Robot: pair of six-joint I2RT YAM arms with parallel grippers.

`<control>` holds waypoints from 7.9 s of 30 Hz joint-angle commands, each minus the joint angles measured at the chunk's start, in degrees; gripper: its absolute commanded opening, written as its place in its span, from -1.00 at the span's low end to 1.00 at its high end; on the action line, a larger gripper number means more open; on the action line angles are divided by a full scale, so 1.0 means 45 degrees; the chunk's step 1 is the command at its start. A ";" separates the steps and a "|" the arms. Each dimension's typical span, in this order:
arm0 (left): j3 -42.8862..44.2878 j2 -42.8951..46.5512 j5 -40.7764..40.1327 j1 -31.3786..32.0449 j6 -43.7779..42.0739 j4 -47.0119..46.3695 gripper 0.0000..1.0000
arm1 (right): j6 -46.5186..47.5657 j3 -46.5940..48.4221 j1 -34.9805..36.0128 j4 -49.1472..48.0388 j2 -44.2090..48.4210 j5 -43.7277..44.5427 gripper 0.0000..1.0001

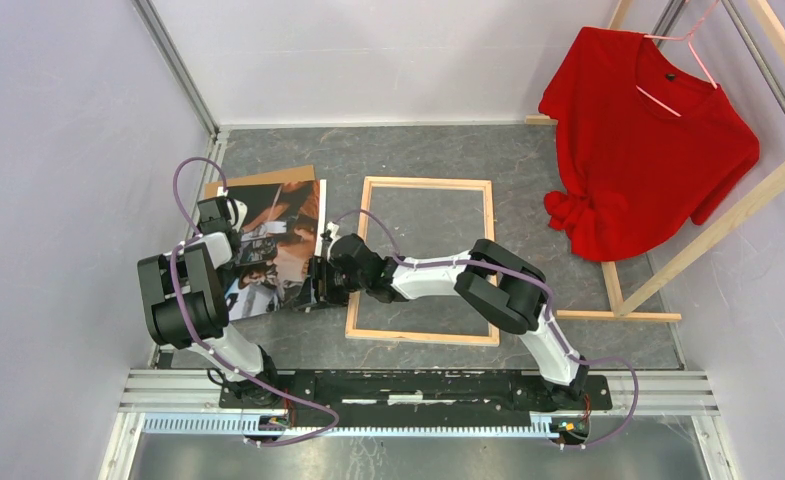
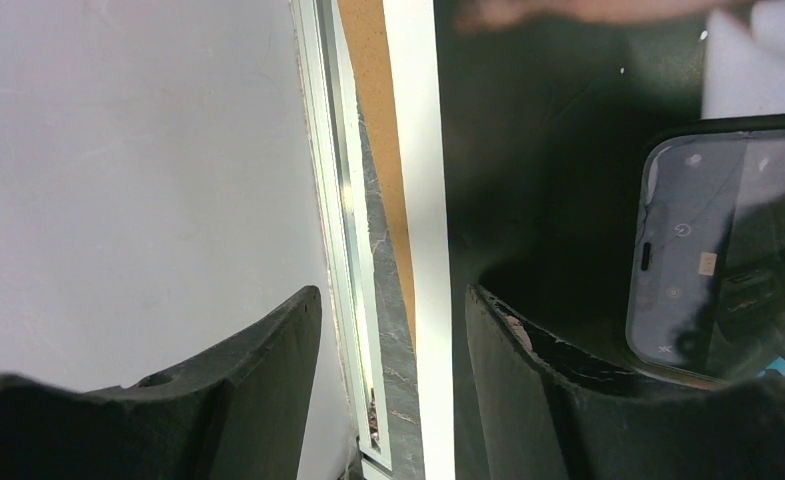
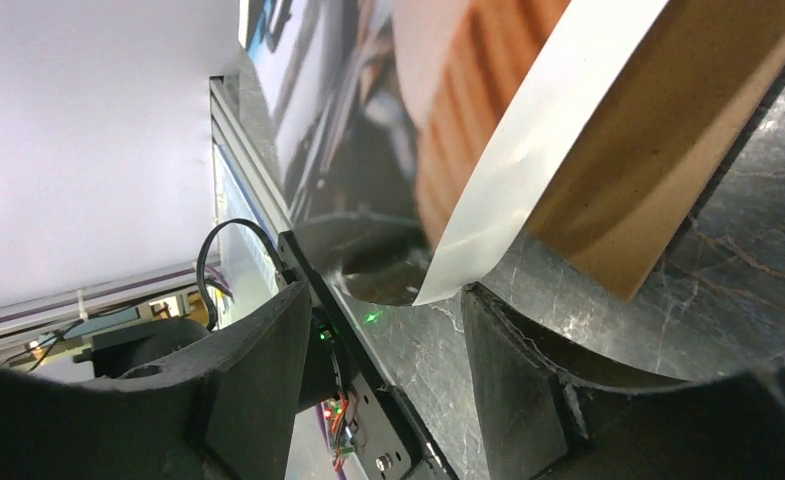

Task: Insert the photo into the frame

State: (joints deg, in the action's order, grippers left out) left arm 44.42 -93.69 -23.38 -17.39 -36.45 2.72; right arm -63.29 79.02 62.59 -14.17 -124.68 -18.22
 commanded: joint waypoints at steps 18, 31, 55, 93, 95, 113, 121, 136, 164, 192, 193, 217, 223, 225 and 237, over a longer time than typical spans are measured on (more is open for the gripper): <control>-0.0804 -0.0508 0.1791 0.0029 -0.0052 0.1175 0.23 | -0.0290 -0.1119 -0.0760 -0.4506 0.0746 -0.0229 0.32; -0.0771 -0.0527 0.1834 0.0017 -0.0124 0.1252 0.22 | 0.0422 0.0289 -0.1250 -0.0969 0.0015 -0.0018 0.14; 0.4358 0.1014 0.5049 -0.0240 0.2335 0.6749 1.00 | 0.8929 0.1731 -0.2031 0.5816 0.5800 0.3774 -1.00; 0.2881 0.1187 0.5476 0.0893 0.2418 0.6118 1.00 | 0.5018 -0.0078 0.0147 1.3687 0.7245 0.5007 -1.00; 0.2779 0.1244 0.5416 0.0876 0.2387 0.6051 1.00 | 0.3765 0.0122 0.0115 1.3282 0.6754 0.4769 -1.00; 0.2389 0.1484 0.4838 0.0879 0.1911 0.5902 1.00 | 0.3968 0.1696 0.0114 1.1837 0.5163 0.8228 -1.00; 0.2408 0.1485 0.4765 0.0876 0.1851 0.5973 1.00 | 0.4831 0.1591 0.0113 1.2056 0.4920 0.8649 -1.00; 0.2762 0.1368 0.4786 0.0877 0.1766 0.6211 1.00 | 0.5110 -0.0435 0.0186 1.1994 0.5867 0.8170 -1.00; 0.2550 0.1718 0.4902 0.0885 0.1247 0.6596 1.00 | 0.5717 -0.0436 0.0113 0.9791 0.5951 0.7268 0.96; 0.4330 -0.0769 0.1630 -0.2698 0.0425 0.4291 0.64 | 0.7181 0.5394 -0.1000 0.5853 0.0189 0.4072 0.94; 0.3997 -0.0924 0.1448 -0.2813 0.0364 0.4001 0.62 | 0.7131 0.5639 -0.1008 0.5694 -0.0213 0.4069 0.94; 0.3350 -0.3696 0.2532 -0.1193 0.1692 0.3755 0.55 | 0.4507 0.6475 -0.1354 0.3658 -0.3580 0.1760 0.96; 0.2799 -0.3353 0.2731 -0.0277 0.2052 0.3805 0.55 | 0.3906 0.5133 -0.1435 0.2606 -0.2531 0.1270 0.96; 0.2619 -0.3175 0.2950 -0.0092 0.2182 0.3912 0.54 | 0.3600 0.4582 -0.1467 0.2128 -0.2135 0.1079 0.96; 0.1839 -0.2257 0.3861 0.0235 0.1985 0.4440 0.54 | 0.1182 0.1756 -0.1516 -0.1475 0.0111 -0.0379 0.96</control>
State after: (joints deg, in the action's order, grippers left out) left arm 56.88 -102.45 -24.93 -19.46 -33.04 11.11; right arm -51.75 88.75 54.26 -8.62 -129.27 -14.09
